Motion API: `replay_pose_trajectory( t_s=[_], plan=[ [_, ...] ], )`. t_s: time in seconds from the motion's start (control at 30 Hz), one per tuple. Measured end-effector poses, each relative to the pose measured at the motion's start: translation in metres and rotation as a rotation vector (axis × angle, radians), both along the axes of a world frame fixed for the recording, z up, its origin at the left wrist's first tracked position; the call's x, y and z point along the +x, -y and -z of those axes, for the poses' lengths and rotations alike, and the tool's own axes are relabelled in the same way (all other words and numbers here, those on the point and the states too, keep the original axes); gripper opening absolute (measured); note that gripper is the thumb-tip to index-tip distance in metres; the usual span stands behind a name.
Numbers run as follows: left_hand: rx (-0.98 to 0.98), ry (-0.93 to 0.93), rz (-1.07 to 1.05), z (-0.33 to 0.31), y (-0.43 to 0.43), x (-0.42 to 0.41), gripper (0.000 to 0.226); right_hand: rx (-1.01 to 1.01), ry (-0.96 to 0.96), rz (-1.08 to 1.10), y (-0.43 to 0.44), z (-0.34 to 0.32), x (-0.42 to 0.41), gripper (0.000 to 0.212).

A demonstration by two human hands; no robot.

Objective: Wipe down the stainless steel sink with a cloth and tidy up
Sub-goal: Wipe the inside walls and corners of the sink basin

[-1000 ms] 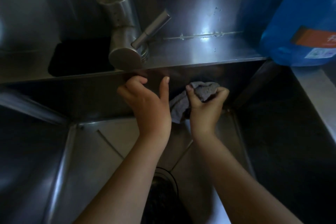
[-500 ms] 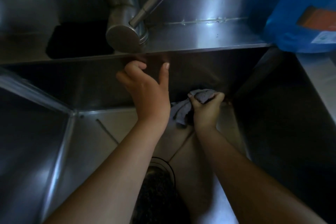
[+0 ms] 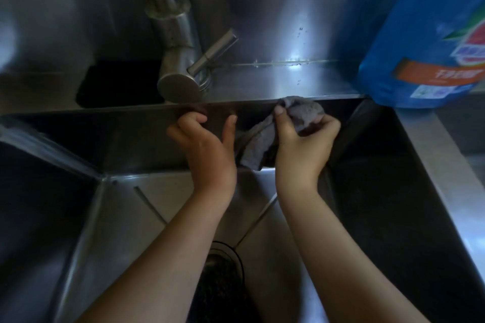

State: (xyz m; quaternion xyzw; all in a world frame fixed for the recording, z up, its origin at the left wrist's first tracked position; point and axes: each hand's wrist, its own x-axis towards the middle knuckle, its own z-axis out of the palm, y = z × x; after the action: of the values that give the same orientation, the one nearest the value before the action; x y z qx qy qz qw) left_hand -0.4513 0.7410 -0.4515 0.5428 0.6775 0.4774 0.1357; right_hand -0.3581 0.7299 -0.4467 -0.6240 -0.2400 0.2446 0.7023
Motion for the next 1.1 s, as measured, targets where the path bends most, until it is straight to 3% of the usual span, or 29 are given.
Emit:
replay_pose_trajectory(
  t_s=[0.47, 0.63, 0.73, 0.87, 1.1],
  plan=[
    [-0.005, 0.055, 0.015, 0.005, 0.001, 0.002, 0.045, -0.299, 0.108, -0.069, 0.003, 0.093, 0.006, 0.044],
    [-0.011, 0.031, -0.004, 0.004, 0.001, 0.003, 0.045, -0.352, 0.082, -0.044, 0.004, 0.094, 0.010, 0.051],
    [-0.016, 0.033, -0.015, 0.003, 0.001, 0.004, 0.045, -0.387, 0.098, -0.036, 0.004, 0.089, 0.013, 0.042],
    [-0.011, 0.032, -0.016, 0.001, 0.001, 0.004, 0.044, -0.371, 0.045, -0.004, 0.007, 0.076, 0.019, 0.035],
    [-0.065, 0.072, 0.074, -0.002, 0.012, 0.016, 0.044, -0.137, -0.080, 0.066, 0.020, 0.016, 0.037, 0.036]
  ],
)
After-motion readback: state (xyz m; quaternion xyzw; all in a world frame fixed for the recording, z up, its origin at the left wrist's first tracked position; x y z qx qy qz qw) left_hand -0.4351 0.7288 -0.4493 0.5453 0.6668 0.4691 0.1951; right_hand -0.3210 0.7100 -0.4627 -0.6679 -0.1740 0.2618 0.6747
